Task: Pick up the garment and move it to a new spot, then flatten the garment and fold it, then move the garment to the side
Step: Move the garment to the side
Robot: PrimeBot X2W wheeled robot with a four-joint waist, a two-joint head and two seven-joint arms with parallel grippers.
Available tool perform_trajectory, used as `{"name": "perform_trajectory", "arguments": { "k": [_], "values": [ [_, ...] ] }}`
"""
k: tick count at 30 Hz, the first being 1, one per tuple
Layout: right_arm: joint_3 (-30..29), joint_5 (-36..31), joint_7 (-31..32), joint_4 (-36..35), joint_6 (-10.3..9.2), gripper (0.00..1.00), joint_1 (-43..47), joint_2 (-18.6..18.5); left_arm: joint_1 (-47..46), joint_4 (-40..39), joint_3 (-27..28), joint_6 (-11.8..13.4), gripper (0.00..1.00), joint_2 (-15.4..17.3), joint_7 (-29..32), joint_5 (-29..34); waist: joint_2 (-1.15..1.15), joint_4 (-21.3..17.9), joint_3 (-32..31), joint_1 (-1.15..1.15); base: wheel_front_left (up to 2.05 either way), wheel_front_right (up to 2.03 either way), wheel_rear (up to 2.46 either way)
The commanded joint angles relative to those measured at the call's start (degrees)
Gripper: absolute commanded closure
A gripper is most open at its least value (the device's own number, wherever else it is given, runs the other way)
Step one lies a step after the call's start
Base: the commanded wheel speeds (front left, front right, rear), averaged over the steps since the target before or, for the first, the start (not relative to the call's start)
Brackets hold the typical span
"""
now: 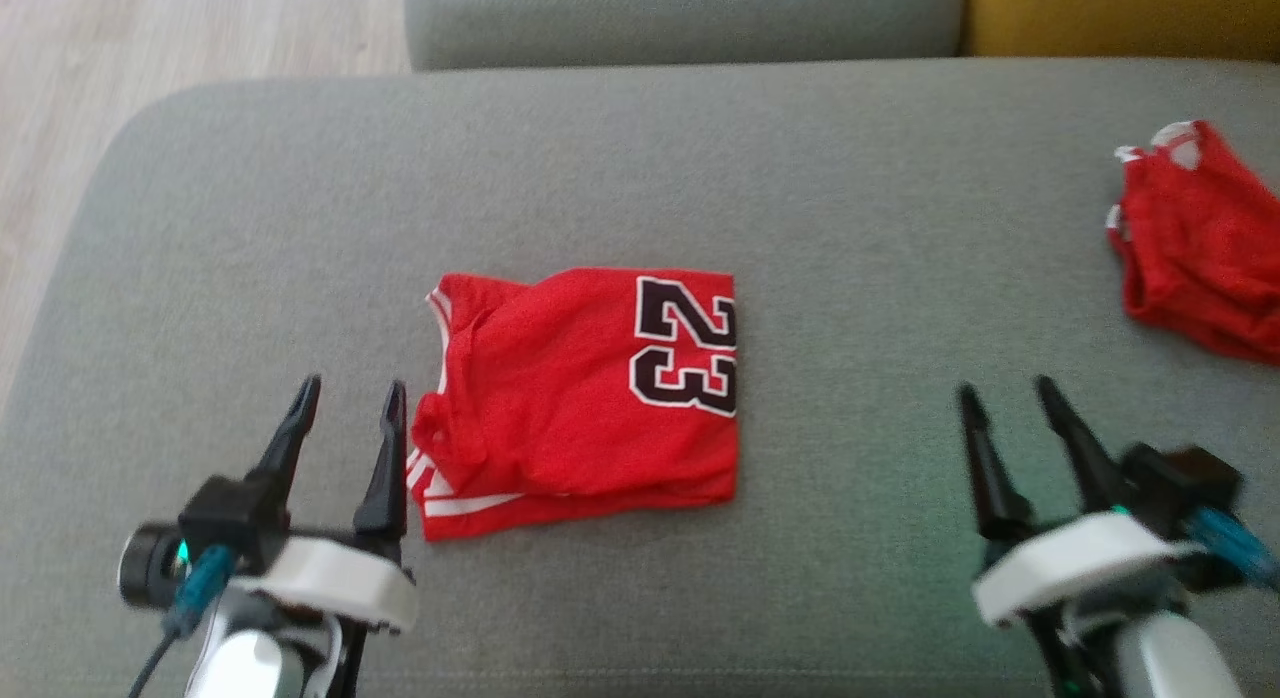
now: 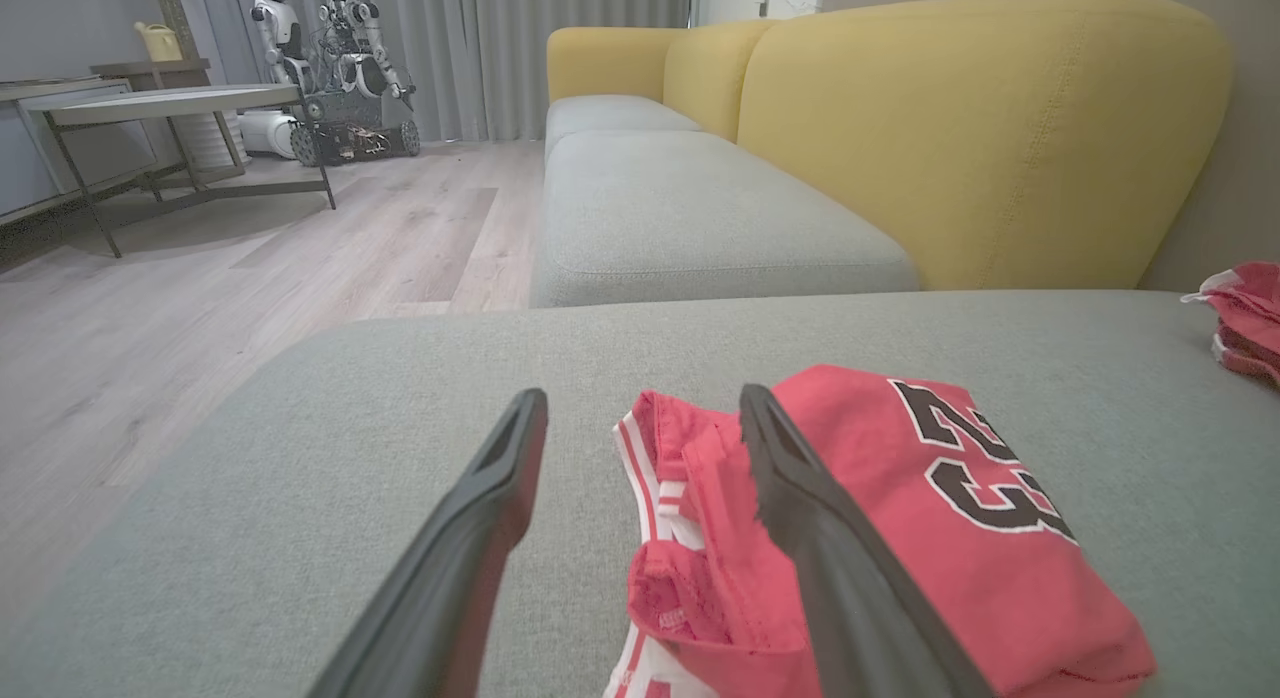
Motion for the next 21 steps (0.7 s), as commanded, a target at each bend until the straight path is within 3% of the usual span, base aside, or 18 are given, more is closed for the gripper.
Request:
{"name": "perform_trajectory", "arguments": {
  "k": [1, 12, 21],
  "values": [
    [2.6, 0.5, -0.7, -0.2, -0.04, 0.0, -4.4, 0.1, -3.9, -2.0, 1.5, 0.1, 0.0, 0.6, -0.7, 0.0, 0.0, 1.4, 1.7, 0.0, 0.0, 0.0, 0.0],
    [13.5, 4.3, -2.7, 21.1, -0.04, 0.0, -16.9, 0.8, -10.5, 0.6, -1.3, -1.6, 0.0, -2.0, -3.0, 0.5, 0.0, 7.9, 7.1, 0.0, 0.0, 0.0, 0.0],
    [20.4, 8.5, -0.5, 33.9, -0.04, 0.0, -25.6, 1.2, -12.9, 2.4, -2.0, -2.1, 0.0, -3.3, -3.9, 0.8, 0.0, 9.5, 9.3, 0.0, 0.0, 0.0, 0.0]
  ]
}}
